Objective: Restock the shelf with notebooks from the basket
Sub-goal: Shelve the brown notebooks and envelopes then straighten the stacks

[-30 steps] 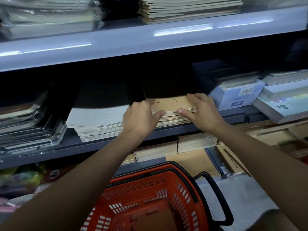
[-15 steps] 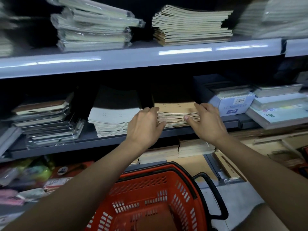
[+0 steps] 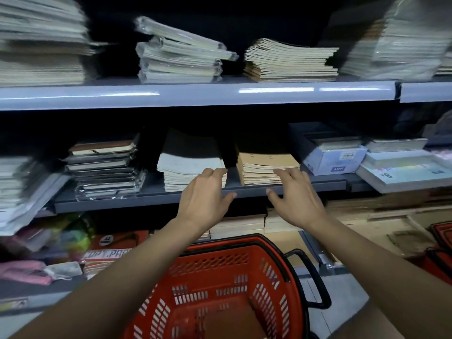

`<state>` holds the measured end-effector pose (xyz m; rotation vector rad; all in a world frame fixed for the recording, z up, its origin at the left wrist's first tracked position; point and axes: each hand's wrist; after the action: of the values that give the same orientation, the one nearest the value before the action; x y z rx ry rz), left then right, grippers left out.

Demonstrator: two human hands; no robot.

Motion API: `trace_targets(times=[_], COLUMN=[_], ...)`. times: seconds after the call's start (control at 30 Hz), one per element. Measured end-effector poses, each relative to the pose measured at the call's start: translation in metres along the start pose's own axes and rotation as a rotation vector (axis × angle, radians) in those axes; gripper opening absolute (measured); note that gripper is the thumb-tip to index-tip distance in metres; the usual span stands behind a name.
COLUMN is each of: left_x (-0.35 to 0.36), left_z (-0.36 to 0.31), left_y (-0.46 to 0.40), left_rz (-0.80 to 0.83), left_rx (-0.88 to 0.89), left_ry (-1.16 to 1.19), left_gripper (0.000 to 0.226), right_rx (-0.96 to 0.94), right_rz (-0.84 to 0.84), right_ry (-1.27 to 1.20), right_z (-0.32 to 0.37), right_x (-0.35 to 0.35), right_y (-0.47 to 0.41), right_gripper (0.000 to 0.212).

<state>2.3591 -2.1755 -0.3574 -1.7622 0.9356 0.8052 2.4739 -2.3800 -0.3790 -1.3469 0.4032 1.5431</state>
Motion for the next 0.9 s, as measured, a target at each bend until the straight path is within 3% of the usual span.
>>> trace_targets(times=[0.5,0.73,0.9], left_x=[0.063,0.127,0.169], left_z=[0.071,0.109,0.132], left_y=[0.063,0.102,0.129], left_rz=[0.189,0.375,0.555], left_rx=[-0.184,-0.311,-0.43], left_ry=[0.019,0.055,0.065], left_gripper=[0.057,0.059,0.049], right_rx=[0.038,0.115,0.202], right_rz=[0.321,0.564,0.7], right_ry=[0.02,0.066,0.086], right_z=[0.007,-0.022,-0.035], right_x=[0.12,0.194,0.24], right_y=[0.054,0.081,0.099], right_gripper=[0.055,0.06,0.058])
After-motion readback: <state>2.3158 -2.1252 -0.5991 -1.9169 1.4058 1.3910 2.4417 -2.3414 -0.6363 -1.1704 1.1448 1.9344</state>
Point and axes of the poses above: each hand's wrist, its own y-axis away from the middle knuckle, its own x-axis out of the palm, z = x × y, and after that the axes turned 2 degrees about y, right-handed
